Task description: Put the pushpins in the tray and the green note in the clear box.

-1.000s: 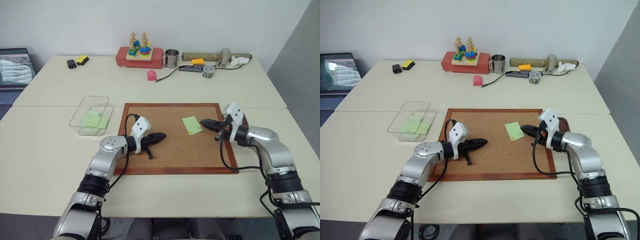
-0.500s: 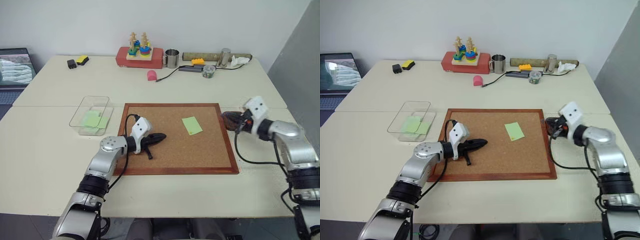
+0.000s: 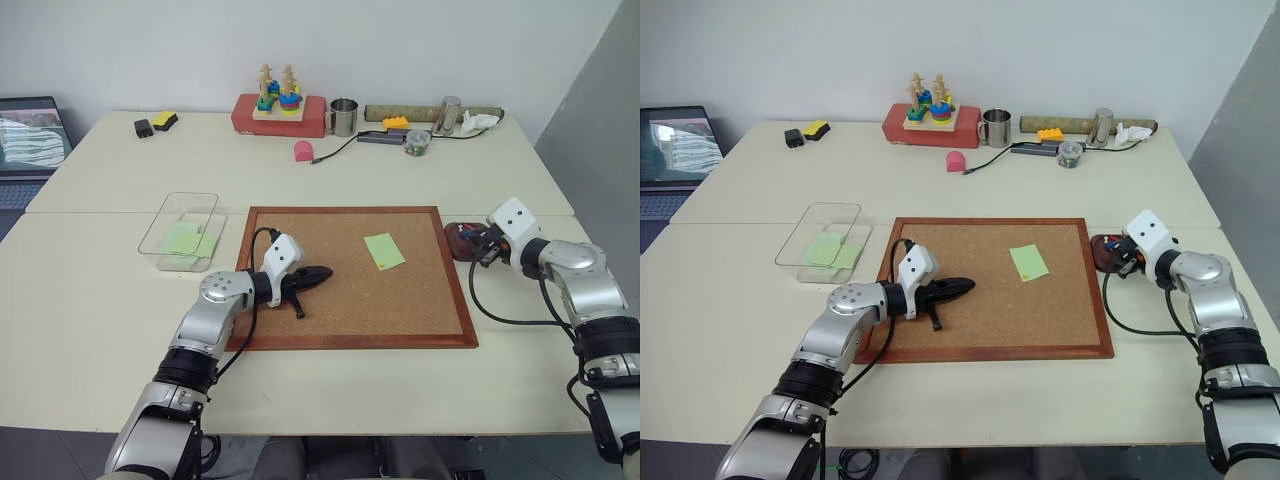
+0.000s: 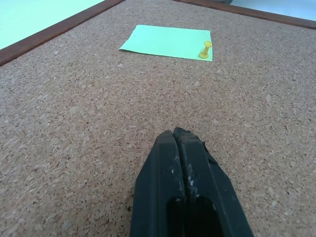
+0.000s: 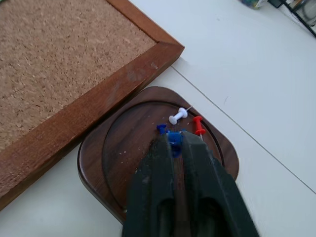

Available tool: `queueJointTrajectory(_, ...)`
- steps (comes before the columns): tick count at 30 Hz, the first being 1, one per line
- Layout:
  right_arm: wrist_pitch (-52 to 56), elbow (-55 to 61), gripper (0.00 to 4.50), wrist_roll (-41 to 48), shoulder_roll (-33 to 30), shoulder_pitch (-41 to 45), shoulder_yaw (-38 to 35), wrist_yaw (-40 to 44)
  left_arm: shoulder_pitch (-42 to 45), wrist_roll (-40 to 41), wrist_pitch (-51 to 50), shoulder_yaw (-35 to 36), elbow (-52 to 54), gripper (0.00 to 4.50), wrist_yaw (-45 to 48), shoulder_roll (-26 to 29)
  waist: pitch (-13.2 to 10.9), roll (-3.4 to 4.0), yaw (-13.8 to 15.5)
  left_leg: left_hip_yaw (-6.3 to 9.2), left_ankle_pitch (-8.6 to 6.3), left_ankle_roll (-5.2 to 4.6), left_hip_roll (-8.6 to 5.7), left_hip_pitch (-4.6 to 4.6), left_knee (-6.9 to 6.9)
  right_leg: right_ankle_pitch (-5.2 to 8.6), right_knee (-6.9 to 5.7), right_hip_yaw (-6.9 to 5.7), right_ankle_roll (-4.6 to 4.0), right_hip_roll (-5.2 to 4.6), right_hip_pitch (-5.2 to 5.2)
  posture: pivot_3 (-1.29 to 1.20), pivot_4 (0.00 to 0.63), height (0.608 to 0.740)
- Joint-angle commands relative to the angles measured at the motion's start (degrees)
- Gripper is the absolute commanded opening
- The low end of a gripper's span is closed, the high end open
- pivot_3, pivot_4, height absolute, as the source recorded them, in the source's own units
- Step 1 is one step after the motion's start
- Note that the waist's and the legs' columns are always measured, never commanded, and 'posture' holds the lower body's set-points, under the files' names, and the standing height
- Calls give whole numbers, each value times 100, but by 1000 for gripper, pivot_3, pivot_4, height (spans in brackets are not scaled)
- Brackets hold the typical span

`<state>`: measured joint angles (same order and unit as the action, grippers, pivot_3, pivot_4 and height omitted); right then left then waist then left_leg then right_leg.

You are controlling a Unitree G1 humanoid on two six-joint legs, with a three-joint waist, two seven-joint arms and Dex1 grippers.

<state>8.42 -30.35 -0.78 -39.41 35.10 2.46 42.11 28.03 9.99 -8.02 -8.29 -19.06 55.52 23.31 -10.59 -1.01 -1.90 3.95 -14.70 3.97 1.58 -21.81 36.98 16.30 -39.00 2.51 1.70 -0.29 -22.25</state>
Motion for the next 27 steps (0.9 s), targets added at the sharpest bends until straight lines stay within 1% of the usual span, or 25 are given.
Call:
queueJointTrajectory(1, -130, -34, 1501, 17, -18, 160, -58, 65, -98, -105, -10, -75, -59, 0, -16, 5, 0, 0, 0, 0, 0, 0, 0, 0, 0, 0, 0, 0, 0, 0, 0, 0, 150, 740)
queueJointTrajectory(3, -111, -36, 1832, 13, -23, 168, -67, 100, -113, -102, -10, -66, -51, 0, -23, 9, 0, 0, 0, 0, 0, 0, 0, 0, 0, 0, 0, 0, 0, 0, 0, 0, 150, 740)
queueJointTrajectory(11, -52, 112, 1832, 151, -36, 183, -222, 135, -97, -107, -11, -67, -64, 0, -40, -8, 0, 0, 0, 0, 0, 0, 0, 1, 0, 0, -1, 0, 0, 0, 0, 0, 150, 740)
queueJointTrajectory(14, 100, 568, 1832, 383, -116, 145, -411, 279, -88, -106, -8, -58, -75, 0, -46, -6, 0, 0, -1, 0, 0, 0, 0, 1, 0, 0, -1, 0, 0, 0, 0, 0, 150, 740)
queueJointTrajectory(18, 529, 1567, 1832, 868, -141, -35, -550, 635, -73, -94, -7, -38, -96, 0, -47, -1, 0, 2, -1, 1, 0, 0, 0, 0, 0, 0, -1, 0, 0, 0, -1, 0, 150, 740)
queueJointTrajectory(21, 825, 2239, 1832, 1141, -72, -258, -488, 850, -67, -96, -4, -44, -103, 0, -46, -3, 0, 2, 1, 5, 0, 0, 1, 0, 0, 0, -1, -4, 0, 0, 2, 0, 150, 740)
queueJointTrajectory(25, 1024, 2871, 1832, 1212, 157, -451, -245, 821, -35, -101, 3, -54, -127, 0, -34, -10, 0, 2, 2, 8, 0, 0, 1, 0, 1, 0, -1, -5, 0, 1, 2, 0, 150, 740)
queueJointTrajectory(27, 1191, 3162, 1832, 1285, 402, -575, -52, 778, -30, -100, 7, -56, -133, 0, -28, -10, 0, 2, 1, 8, 0, 0, 1, 0, 2, 0, -3, -5, 0, 1, 2, 0, 150, 740)
